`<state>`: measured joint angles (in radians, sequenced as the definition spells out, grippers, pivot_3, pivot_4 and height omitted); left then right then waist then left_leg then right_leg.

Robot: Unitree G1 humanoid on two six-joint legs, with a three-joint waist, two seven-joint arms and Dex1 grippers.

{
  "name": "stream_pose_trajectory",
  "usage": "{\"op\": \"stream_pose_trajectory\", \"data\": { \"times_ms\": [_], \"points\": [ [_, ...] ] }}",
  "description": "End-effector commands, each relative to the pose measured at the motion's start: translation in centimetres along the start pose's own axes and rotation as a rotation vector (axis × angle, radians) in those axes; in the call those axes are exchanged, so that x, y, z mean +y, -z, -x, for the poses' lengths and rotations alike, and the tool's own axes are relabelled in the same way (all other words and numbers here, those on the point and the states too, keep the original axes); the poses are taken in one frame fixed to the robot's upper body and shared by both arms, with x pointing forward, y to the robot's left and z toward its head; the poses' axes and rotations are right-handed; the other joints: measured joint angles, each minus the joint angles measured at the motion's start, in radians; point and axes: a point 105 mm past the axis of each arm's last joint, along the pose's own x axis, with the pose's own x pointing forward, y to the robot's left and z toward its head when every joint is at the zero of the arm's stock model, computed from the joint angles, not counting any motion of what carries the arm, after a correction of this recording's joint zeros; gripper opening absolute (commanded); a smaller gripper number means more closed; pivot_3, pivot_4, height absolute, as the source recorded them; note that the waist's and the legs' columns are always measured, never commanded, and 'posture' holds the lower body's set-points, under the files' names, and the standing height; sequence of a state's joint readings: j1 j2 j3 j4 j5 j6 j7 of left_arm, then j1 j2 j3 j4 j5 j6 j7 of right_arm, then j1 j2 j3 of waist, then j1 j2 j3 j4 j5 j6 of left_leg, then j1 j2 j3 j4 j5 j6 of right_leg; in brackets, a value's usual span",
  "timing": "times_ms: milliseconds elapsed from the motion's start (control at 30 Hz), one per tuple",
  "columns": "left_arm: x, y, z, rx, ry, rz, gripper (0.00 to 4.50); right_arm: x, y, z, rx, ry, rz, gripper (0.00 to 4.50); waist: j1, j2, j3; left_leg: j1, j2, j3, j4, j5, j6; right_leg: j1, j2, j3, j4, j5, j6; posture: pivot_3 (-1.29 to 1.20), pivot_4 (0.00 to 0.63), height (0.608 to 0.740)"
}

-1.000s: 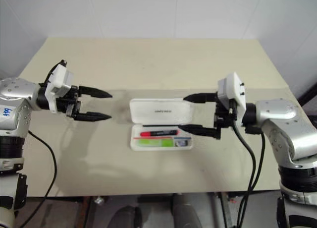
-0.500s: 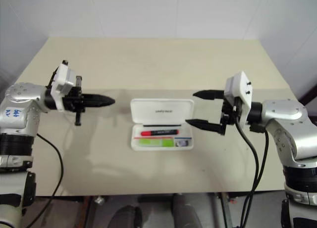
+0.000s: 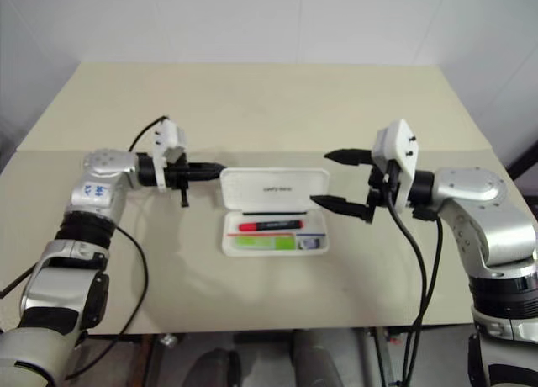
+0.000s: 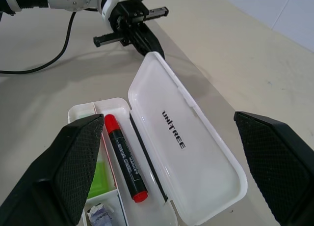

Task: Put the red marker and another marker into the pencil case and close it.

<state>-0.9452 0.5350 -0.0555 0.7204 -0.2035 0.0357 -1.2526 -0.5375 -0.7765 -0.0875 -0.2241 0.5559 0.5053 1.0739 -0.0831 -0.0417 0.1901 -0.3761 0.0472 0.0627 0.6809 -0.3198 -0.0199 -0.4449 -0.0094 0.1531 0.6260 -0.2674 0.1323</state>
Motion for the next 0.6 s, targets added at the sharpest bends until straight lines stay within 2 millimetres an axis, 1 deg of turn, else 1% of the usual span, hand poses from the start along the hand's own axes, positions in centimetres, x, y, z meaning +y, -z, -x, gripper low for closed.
{"op": "stream_pose_trajectory", "data": {
  "times_ms": [33,100,167,267,333,367,433,600],
  "points": [
    [-0.3,-2.7,-0.1,-0.072,0.052,-0.079,0.01,0.4,-1.0,0.0,-0.027,0.005,0.032,4.5,0.0,0.0,0.0,0.0,0.0,0.0,0.0,0.0,0.0,0.0,0.0,0.0,0.0,0.0,0.0,0.0,0.15,0.74],
    [-1.0,-3.2,-0.1,-0.088,0.094,-0.091,0.01,0.5,-0.9,0.0,-0.03,0.008,0.026,4.5,0.0,0.0,0.0,0.0,0.0,0.0,0.0,0.0,0.0,0.0,0.0,0.0,0.0,0.0,0.0,0.0,0.15,0.74],
    [-2.0,-3.3,-0.1,-0.065,0.15,-0.115,0.01,0.6,-0.9,-0.1,-0.038,0.018,0.022,4.5,0.0,0.0,0.0,0.0,0.0,0.0,0.0,0.0,0.0,0.0,0.0,0.0,0.0,0.0,0.0,0.0,0.15,0.74],
    [-4.5,-3.6,-0.9,-0.05,0.271,-0.119,0.01,0.8,-0.8,-0.3,-0.046,0.025,0.013,4.5,-0.001,0.0,0.0,0.0,0.0,0.0,0.0,0.0,0.0,0.0,0.0,0.0,0.0,0.0,0.0,0.0,0.15,0.74],
    [-6.2,-3.2,-1.6,-0.02,0.335,-0.106,0.01,0.9,-0.7,-0.4,-0.049,0.027,0.007,4.5,0.0,0.0,0.0,0.0,0.0,0.0,0.0,0.0,0.0,0.0,0.0,0.0,0.0,0.0,0.0,0.0,0.15,0.74],
    [-7.0,-2.9,-2.1,-0.011,0.357,-0.084,0.01,1.0,-0.7,-0.5,-0.052,0.027,0.004,4.5,0.0,0.0,0.0,0.0,0.0,0.0,0.0,0.0,0.0,0.0,0.0,0.0,0.0,0.0,0.0,0.0,0.15,0.74],
    [-7.9,-2.0,-2.8,0.029,0.372,-0.057,0.01,1.2,-0.7,-0.7,-0.056,0.027,0.001,4.5,0.0,0.0,0.0,0.0,0.0,-0.001,0.0,0.0,0.0,0.0,0.0,0.0,0.0,0.0,0.0,0.0,0.15,0.74],
    [-9.1,1.1,-4.0,0.148,0.362,-0.021,0.01,1.4,-0.8,-0.9,-0.069,0.037,-0.005,4.5,-0.002,0.0,0.0,0.001,0.0,-0.001,0.001,0.0,0.0,0.0,0.0,0.001,0.001,0.0,0.0,0.0,0.15,0.74]
  ]
}}
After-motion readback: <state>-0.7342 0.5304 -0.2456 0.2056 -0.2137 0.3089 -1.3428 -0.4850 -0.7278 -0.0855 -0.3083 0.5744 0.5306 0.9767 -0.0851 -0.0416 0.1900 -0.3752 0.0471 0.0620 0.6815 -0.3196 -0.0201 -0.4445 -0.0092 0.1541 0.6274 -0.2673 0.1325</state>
